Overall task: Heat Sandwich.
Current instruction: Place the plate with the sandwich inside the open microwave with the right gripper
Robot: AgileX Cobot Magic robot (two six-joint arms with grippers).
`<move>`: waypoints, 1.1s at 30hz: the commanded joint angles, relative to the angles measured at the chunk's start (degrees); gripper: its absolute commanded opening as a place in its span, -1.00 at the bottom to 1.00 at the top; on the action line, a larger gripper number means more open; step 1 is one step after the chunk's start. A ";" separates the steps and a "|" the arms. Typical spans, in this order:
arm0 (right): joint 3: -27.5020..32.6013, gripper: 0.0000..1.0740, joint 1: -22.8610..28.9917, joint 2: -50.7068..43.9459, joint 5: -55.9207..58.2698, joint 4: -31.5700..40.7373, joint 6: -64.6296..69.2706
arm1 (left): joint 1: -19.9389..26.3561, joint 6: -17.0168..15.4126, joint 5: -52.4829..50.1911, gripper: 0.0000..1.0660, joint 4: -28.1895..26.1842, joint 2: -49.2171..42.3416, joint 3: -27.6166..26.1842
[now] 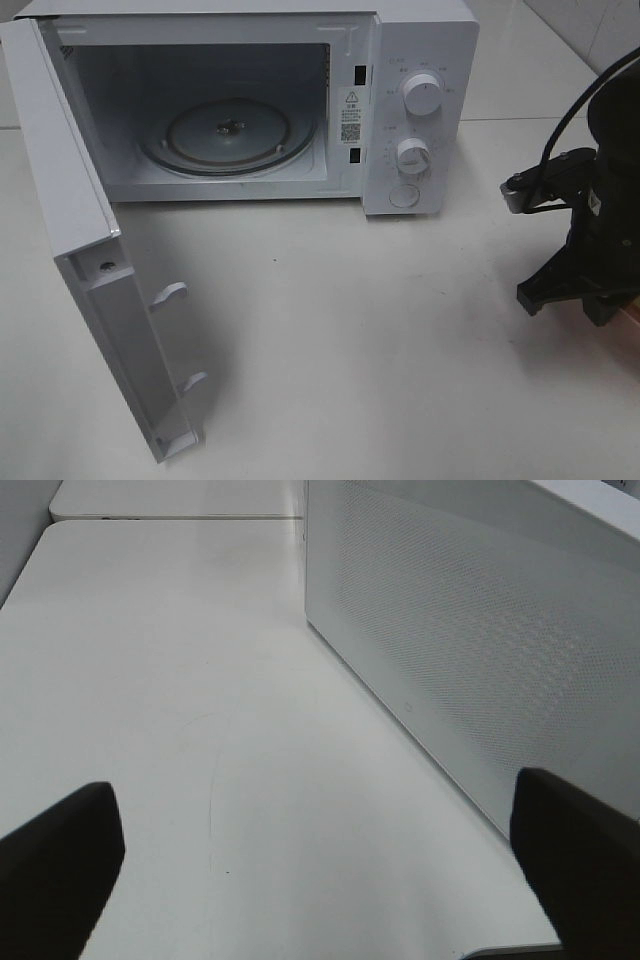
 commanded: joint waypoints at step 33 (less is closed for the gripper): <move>1.15 -0.99 27.22 -16.39 14.84 -7.73 2.35 | -0.06 -0.34 -0.11 0.90 -0.29 -1.38 0.11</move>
